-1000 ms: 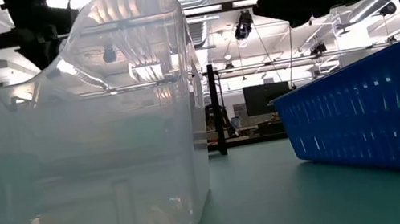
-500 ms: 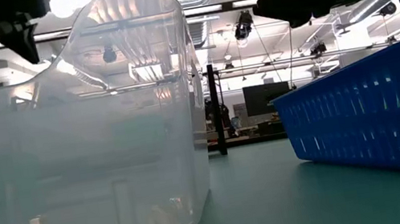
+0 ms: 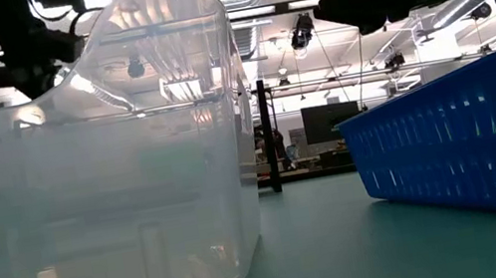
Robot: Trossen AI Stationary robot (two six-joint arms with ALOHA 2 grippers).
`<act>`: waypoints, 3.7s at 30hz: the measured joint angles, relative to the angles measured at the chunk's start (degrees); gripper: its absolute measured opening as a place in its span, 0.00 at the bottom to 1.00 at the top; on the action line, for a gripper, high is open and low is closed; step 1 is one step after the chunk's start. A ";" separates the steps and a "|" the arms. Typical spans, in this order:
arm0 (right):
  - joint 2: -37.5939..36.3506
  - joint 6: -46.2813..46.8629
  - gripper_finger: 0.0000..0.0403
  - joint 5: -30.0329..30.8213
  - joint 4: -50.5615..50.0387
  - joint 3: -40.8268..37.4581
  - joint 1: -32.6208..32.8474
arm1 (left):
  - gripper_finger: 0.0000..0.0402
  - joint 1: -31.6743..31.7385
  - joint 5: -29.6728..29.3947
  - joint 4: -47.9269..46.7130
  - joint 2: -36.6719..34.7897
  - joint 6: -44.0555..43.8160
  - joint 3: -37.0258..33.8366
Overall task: Stack baskets on shelf by color
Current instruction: Stack the top transparent bin on top of the other transparent bin on the shelf, then put the middle blue bin on the shelf
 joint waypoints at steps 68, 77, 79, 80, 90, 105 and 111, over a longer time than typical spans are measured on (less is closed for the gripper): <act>0.02 1.29 0.37 0.22 -1.09 0.00 0.00 | 0.00 -15.40 17.48 27.83 -5.63 -28.75 -6.33; 0.02 3.60 0.37 0.22 -1.10 0.00 -0.01 | 0.00 -35.66 17.15 53.99 -5.91 -30.00 -13.14; 0.02 4.58 0.37 0.22 -1.12 0.00 0.00 | 0.00 -40.21 16.55 61.20 -5.64 -28.20 -15.41; 0.02 5.28 0.37 0.21 -1.13 0.00 0.00 | 0.00 -42.21 16.38 64.36 -5.46 -26.52 -16.49; 2.69 8.08 0.37 -1.34 -9.70 7.09 6.53 | 0.00 -51.08 15.76 87.34 -5.79 -7.34 -23.83; 19.22 22.29 0.37 -1.33 -69.03 48.50 21.88 | 0.00 -51.08 13.32 87.87 -7.97 -5.78 -24.09; 29.88 31.56 0.37 -1.32 -85.42 61.15 26.11 | 0.00 -51.08 13.21 87.95 -9.70 -5.52 -24.30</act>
